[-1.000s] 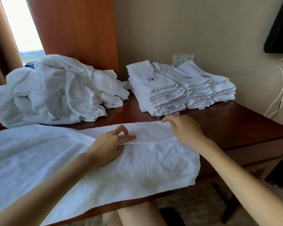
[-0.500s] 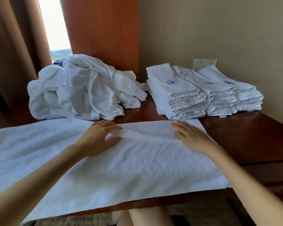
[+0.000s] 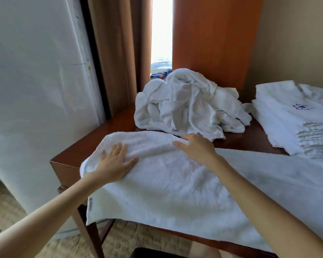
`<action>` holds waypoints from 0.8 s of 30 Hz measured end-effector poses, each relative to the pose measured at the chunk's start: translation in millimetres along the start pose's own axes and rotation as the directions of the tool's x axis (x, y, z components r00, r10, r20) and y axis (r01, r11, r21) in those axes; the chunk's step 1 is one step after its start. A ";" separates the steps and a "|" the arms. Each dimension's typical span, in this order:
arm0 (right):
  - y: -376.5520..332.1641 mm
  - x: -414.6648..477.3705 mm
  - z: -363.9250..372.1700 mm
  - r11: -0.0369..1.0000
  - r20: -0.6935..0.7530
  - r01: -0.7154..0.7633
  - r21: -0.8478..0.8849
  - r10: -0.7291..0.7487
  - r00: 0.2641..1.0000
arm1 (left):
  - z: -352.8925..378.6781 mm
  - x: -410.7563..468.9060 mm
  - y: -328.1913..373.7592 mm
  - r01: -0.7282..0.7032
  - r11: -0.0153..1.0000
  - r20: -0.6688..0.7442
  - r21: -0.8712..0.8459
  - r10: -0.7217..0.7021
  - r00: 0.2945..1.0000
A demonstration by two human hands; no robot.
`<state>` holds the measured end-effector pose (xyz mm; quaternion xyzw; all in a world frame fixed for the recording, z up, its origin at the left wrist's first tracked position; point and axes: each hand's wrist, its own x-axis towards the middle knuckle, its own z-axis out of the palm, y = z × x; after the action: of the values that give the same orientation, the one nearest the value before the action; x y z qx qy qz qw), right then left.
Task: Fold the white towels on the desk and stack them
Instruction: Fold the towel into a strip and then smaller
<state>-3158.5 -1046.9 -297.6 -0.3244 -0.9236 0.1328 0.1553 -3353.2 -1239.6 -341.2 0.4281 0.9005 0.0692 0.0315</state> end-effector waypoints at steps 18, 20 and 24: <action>-39.2 43.8 31.3 0.820 -0.395 0.570 -0.045 -0.539 0.744 | -36.8 76.8 -23.7 -0.153 0.973 -0.423 0.170 0.213 0.881; -47.4 35.2 26.5 0.733 -0.393 0.675 -0.083 -0.646 0.654 | -44.2 79.9 -28.7 -0.281 0.923 -0.427 0.261 0.372 0.825; -59.4 15.9 33.5 0.594 -0.262 0.789 -0.157 -0.796 0.546 | -46.4 68.5 -44.2 -0.413 0.833 -0.438 0.369 0.547 0.713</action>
<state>-3215.9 -1086.4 -304.6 0.1089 -0.9356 -0.0127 0.3356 -3435.7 -1218.6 -301.8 0.6133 0.7312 0.0780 -0.2884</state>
